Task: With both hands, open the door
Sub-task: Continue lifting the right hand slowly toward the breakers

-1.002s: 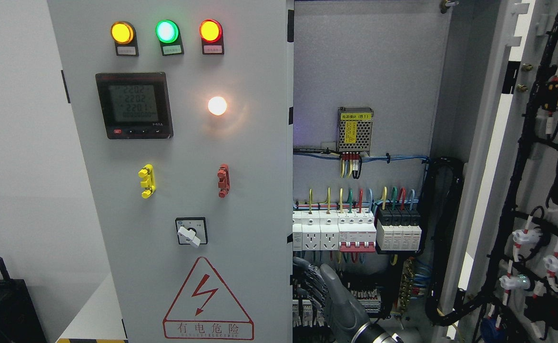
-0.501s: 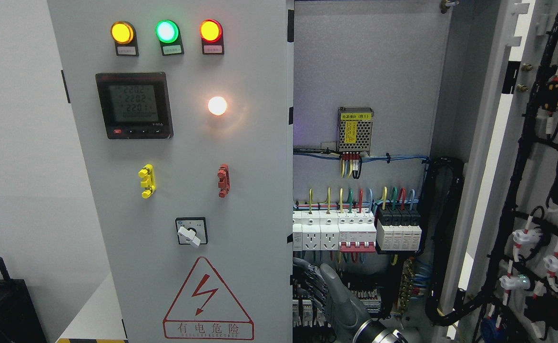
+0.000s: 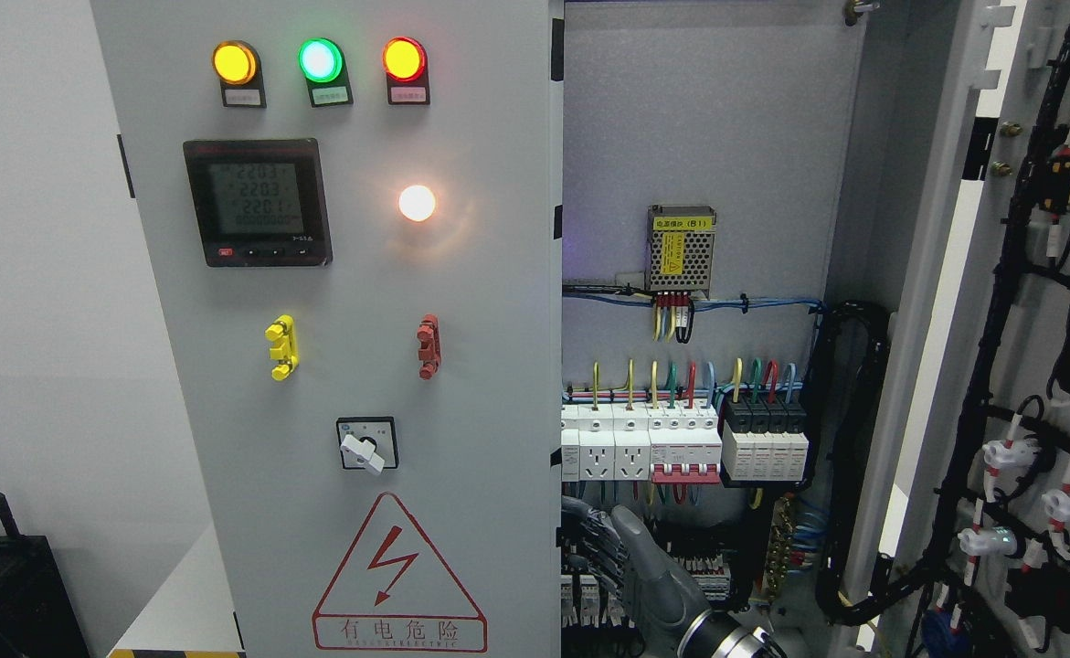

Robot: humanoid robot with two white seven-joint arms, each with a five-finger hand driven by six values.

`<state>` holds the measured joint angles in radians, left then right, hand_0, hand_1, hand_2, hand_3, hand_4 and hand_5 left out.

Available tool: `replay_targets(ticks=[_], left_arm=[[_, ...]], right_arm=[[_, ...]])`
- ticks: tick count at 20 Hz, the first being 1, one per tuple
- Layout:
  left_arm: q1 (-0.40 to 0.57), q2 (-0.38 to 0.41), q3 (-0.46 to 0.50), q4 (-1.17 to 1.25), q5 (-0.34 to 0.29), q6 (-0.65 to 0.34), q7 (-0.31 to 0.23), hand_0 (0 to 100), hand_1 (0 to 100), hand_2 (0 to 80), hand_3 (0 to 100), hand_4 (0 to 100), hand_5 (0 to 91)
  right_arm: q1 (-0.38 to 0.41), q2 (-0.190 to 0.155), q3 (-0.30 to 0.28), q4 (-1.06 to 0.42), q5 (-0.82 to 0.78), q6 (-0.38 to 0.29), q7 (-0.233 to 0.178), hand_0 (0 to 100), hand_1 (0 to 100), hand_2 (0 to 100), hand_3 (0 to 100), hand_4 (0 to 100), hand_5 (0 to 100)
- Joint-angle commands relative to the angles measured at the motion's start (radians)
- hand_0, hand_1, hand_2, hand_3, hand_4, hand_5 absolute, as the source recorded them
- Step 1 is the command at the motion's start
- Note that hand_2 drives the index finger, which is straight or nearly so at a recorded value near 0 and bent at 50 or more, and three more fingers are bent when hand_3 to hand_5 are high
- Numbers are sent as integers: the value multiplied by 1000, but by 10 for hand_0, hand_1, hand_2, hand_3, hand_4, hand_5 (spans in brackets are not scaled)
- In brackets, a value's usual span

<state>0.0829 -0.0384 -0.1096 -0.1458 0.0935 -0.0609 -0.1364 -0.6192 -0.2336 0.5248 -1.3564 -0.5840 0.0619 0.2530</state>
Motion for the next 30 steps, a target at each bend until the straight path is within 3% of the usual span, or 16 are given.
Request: replay_targets(ticks=[1, 5, 14, 30], left_arm=[[0, 0, -1, 0, 0, 0, 0, 0, 0, 0, 0, 30, 0], [0, 0, -1, 0, 0, 0, 0, 0, 0, 0, 0, 30, 0], [0, 0, 1, 0, 0, 1, 0, 0, 0, 0, 0, 30, 0], [0, 0, 1, 0, 0, 0, 0, 0, 0, 0, 0, 30, 0]], right_arm=[[-22, -1, -9, 51, 0, 1, 11, 0, 0, 0, 0, 0, 0], [-27, -1, -11, 74, -46, 2, 57, 0, 0, 0, 0, 0, 0], [-60, -3, -12, 131, -50, 3, 63, 0, 0, 0, 0, 0, 0], [-59, -3, -12, 102, -65, -1, 130, 0, 0, 0, 0, 0, 0]])
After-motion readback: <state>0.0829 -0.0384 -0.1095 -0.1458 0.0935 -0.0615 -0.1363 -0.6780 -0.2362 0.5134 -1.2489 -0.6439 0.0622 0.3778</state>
